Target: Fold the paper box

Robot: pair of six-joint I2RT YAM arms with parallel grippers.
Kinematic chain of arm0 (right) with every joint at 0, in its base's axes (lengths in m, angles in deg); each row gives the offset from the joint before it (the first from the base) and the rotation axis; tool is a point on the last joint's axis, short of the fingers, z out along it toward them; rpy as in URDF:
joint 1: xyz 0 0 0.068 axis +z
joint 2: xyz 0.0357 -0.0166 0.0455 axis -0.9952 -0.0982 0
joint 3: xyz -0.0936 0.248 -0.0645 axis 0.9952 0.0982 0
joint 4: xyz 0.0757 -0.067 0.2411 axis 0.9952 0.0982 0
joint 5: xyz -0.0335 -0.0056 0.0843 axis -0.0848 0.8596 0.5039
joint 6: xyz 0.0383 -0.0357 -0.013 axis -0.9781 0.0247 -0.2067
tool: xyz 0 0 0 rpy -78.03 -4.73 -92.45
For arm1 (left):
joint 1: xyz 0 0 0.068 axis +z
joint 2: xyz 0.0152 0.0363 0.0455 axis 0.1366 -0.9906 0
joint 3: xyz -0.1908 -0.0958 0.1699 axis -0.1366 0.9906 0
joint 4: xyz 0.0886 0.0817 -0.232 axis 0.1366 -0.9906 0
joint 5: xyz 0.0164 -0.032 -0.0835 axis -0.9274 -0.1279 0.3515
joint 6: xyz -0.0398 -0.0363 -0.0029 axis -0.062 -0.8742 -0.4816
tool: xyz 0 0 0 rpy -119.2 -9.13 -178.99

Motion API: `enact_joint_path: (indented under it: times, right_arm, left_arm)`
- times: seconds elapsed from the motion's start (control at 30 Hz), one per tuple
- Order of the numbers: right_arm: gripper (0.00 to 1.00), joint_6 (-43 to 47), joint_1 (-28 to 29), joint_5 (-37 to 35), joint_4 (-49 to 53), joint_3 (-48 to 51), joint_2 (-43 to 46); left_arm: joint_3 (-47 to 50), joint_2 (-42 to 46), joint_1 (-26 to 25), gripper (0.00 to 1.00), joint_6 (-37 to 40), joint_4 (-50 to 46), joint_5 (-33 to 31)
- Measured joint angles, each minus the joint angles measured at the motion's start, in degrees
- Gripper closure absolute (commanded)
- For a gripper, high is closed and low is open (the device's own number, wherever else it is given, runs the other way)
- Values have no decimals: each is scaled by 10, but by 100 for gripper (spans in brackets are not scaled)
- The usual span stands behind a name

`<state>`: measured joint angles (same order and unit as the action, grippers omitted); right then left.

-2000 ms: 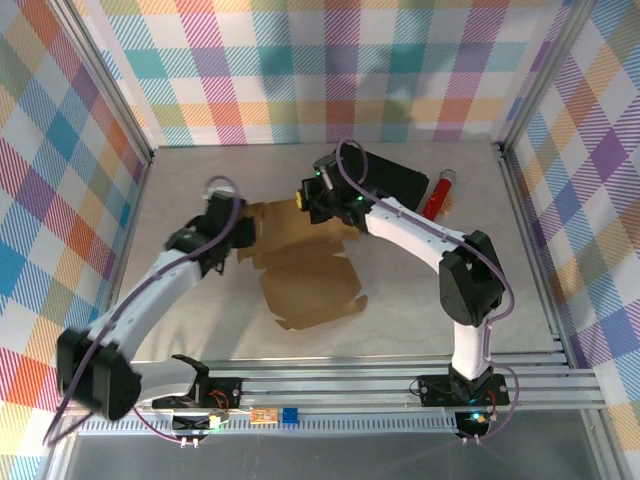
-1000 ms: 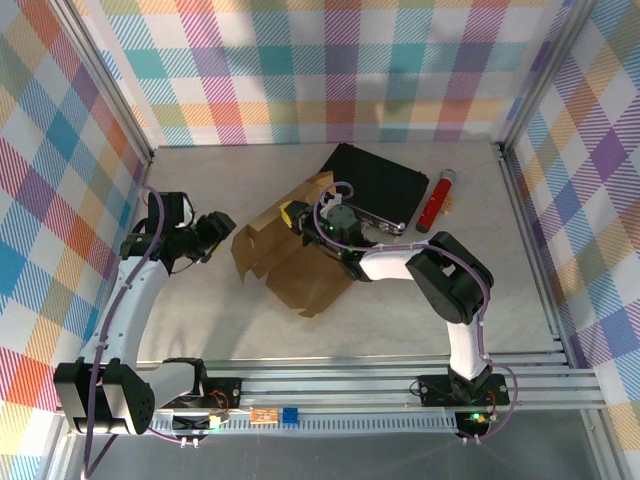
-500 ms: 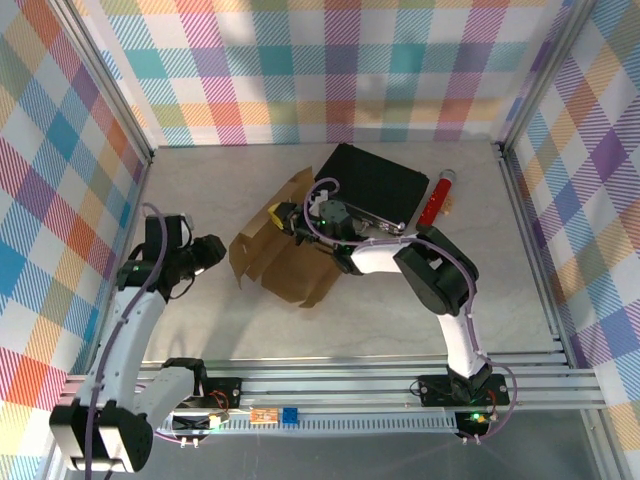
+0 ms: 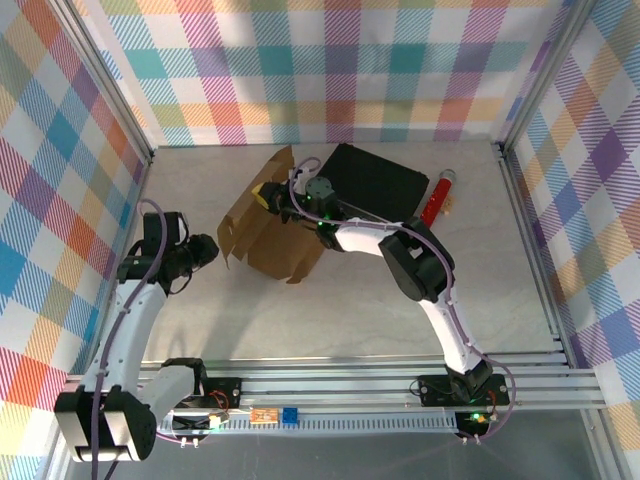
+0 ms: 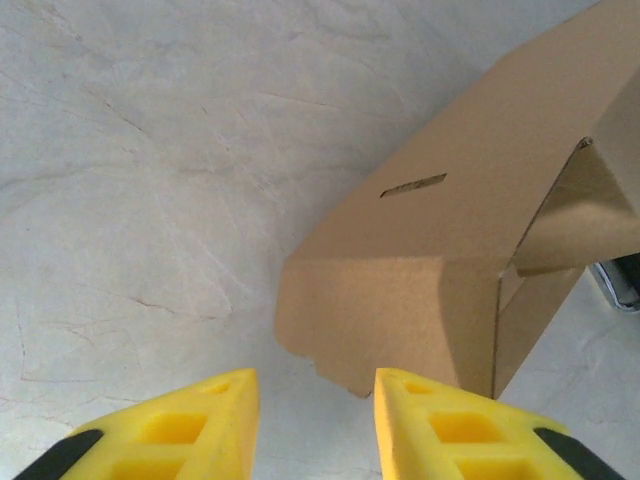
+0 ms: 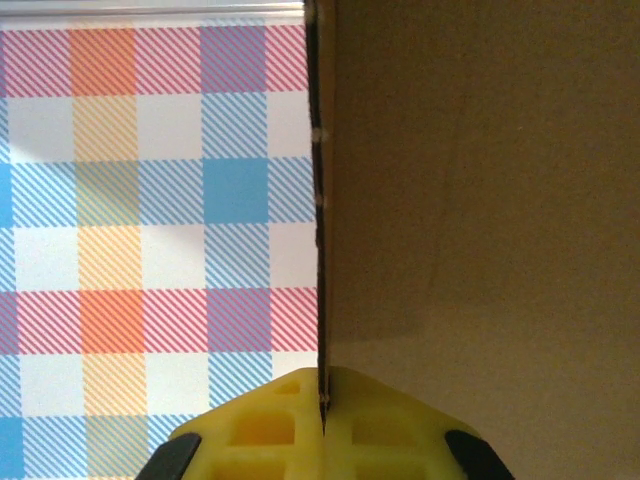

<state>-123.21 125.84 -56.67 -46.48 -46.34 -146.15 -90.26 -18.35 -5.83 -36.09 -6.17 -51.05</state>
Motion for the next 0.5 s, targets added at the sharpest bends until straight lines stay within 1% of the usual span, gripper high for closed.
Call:
enact_joint_path:
  times: [0.1,0.3,0.5]
  right_arm:
    - [100,6,-11,13,10,-21,-24]
    - [100,7,-25,41,4,-46,-62]
    - [100,7,-26,54,10,-54,-62]
  left_arm:
    - [0,-17,12,71,0,17,8]
    - [3,-39,14,71,7,47,31]
    - [20,-63,15,71,51,61,57]
